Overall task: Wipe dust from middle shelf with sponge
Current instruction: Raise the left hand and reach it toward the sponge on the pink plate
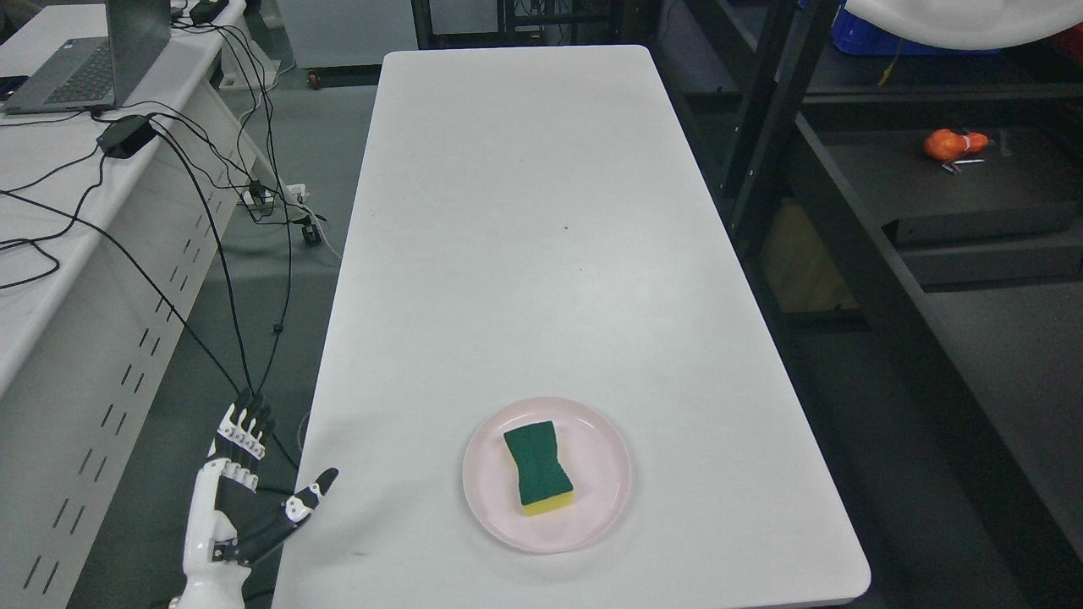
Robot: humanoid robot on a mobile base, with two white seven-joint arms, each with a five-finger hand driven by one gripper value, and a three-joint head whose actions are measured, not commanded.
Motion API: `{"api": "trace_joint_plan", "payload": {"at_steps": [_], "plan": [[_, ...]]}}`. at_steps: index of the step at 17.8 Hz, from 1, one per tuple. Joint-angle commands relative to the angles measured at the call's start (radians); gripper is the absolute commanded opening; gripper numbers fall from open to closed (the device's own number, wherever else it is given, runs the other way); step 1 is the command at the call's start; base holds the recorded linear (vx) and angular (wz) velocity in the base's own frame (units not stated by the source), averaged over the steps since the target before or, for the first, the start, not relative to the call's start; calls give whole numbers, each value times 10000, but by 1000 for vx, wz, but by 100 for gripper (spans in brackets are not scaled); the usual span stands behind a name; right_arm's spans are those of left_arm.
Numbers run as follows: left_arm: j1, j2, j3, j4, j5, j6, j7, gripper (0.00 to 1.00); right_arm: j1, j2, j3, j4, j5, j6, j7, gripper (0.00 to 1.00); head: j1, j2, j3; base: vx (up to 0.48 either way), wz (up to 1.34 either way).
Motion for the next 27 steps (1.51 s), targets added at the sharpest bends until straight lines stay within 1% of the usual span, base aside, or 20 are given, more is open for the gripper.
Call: {"api": "trace_joint_plan", "payload": {"at_steps": [1, 4, 7, 8, 10, 12, 14, 17, 19, 20, 21, 23, 24, 26, 27], "plan": [[-162, 127, 0, -157, 3, -9, -5, 99, 1, -175, 0, -175, 0, 735, -11, 100, 0, 0, 0, -24, 0], [-269, 203, 0, -127, -13, -70, -111, 99, 1, -175, 0, -175, 0, 735, -11, 100, 0, 0, 0, -29, -8], [-1003, 862, 0, -66, -424, -820, -1580, 99, 1, -175, 0, -175, 0, 735, -11, 100, 0, 0, 0, -52, -37], [-1264, 954, 31, -20, -928, -913, -1934, 99, 1, -175, 0, -175, 0, 735, -11, 100, 0, 0, 0, -55, -29], [-1572, 1062, 31, 438, -2445, -884, -2625, 99, 1, -175, 0, -175, 0, 735, -11, 100, 0, 0, 0, -41, -2], [-1954, 773, 107, 456, -2636, -899, -2735, 99, 1, -175, 0, -175, 0, 735, -11, 100, 0, 0, 0, -33, -1], [-2247, 252, 778, 472, -2560, -1128, -2872, 99, 1, -175, 0, -175, 0, 735, -11, 100, 0, 0, 0, -19, 0], [-2385, 357, 1180, 945, -2513, -2581, -4416, 99, 1, -175, 0, -175, 0, 735, -11, 100, 0, 0, 0, 0, 0], [-2722, 311, 1395, 1085, -2757, -2847, -5567, 94, 1, -175, 0, -175, 0, 735, -11, 100, 0, 0, 0, 0, 0], [-2891, 402, 1548, 1055, -3199, -2953, -5877, 92, 1, -175, 0, -175, 0, 735, -11, 100, 0, 0, 0, 0, 0], [-3272, 570, 1732, 1055, -3978, -3152, -6016, 92, 1, -175, 0, -175, 0, 735, -11, 100, 0, 0, 0, 0, 0], [-4039, 1227, 1963, 1070, -5588, -3886, -6140, 92, 1, -175, 0, -175, 0, 735, -11, 100, 0, 0, 0, 0, 0], [-4286, 1535, 1949, 1070, -6204, -4013, -6323, 92, 1, -175, 0, -175, 0, 735, -11, 100, 0, 0, 0, 0, 0], [-4853, 2149, 1933, 1024, -7355, -4013, -7194, 92, 1, -175, 0, -175, 0, 735, -11, 100, 0, 0, 0, 0, 0], [-5145, 2303, 1918, 1024, -7588, -4013, -7518, 92, 1, -175, 0, -175, 0, 735, -11, 100, 0, 0, 0, 0, 0]]}}
